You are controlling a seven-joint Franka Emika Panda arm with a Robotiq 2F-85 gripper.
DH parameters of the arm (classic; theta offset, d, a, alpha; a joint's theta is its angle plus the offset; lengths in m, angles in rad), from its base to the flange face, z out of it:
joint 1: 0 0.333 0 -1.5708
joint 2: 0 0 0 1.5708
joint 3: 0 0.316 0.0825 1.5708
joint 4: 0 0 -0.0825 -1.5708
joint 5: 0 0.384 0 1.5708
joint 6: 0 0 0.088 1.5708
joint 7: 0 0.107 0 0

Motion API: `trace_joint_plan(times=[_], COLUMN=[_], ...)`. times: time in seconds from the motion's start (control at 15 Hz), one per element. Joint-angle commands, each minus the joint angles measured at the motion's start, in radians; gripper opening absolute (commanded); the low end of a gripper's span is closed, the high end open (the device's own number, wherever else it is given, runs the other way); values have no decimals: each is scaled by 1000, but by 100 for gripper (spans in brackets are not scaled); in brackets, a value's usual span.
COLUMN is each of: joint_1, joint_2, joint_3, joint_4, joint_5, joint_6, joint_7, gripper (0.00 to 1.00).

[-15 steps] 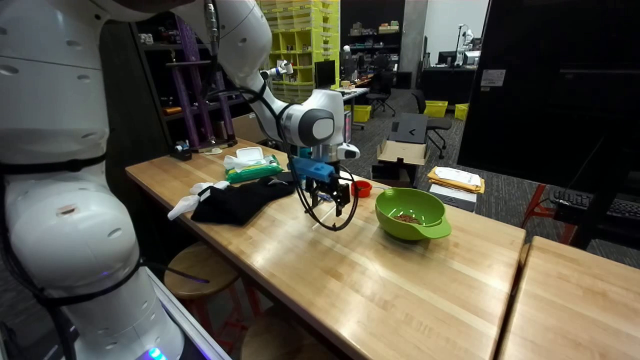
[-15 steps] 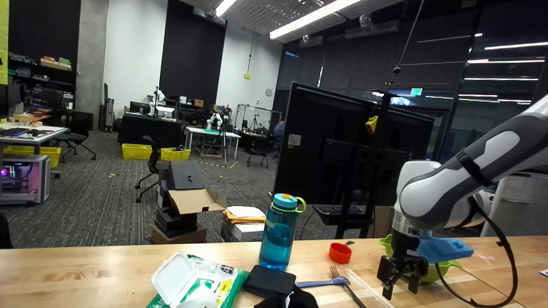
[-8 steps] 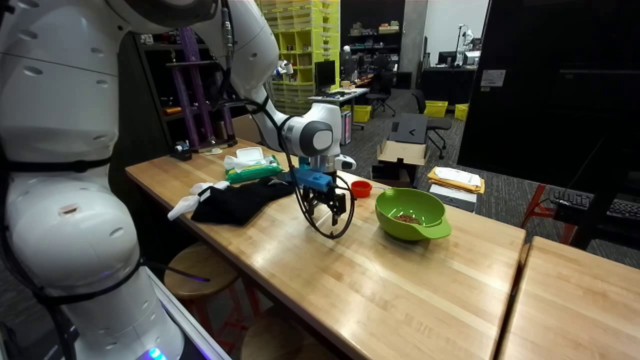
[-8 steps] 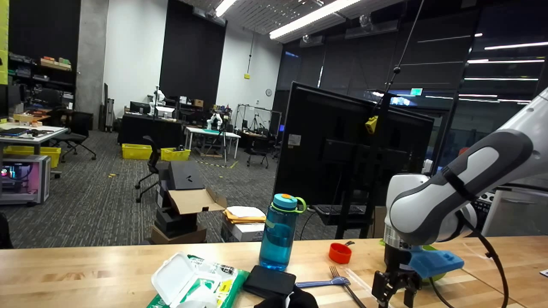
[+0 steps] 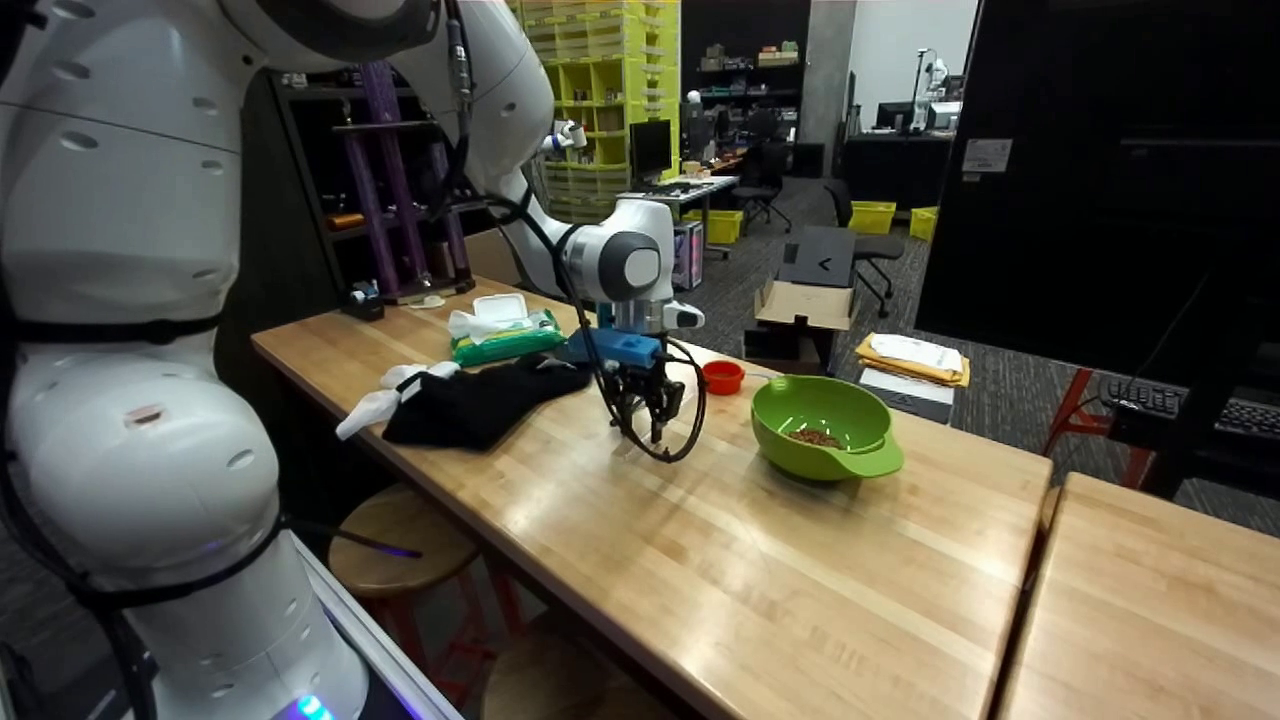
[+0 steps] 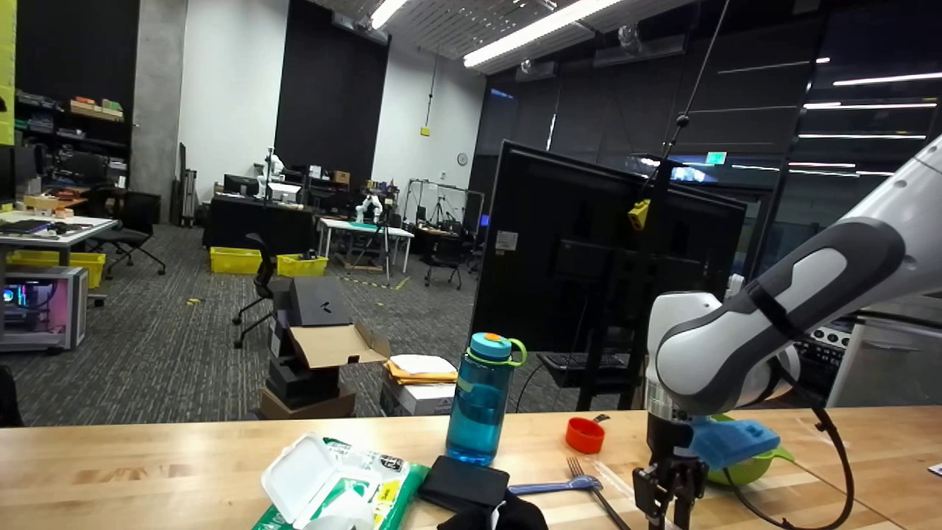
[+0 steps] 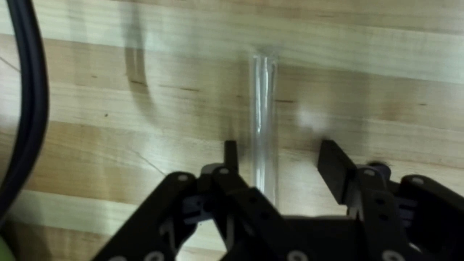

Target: Pick up the clear straw and put it in the lime green bowl

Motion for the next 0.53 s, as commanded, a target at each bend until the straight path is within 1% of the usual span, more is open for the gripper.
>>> trace_joint_plan(times=[0.0, 0.13, 0.27, 0.4, 0.47], joint_1=[11, 13, 13, 10, 6], joint_2=[17, 14, 10, 4, -6], joint_3=[-7, -5, -3, -5, -10], joint_4=[14, 13, 6, -2, -13], joint_5=[-33, -30, -29, -24, -26], joint_6=[-7, -11, -7, -5, -3], joint_7=[25, 23, 25, 31, 32], gripper=[27, 12, 0, 0, 3])
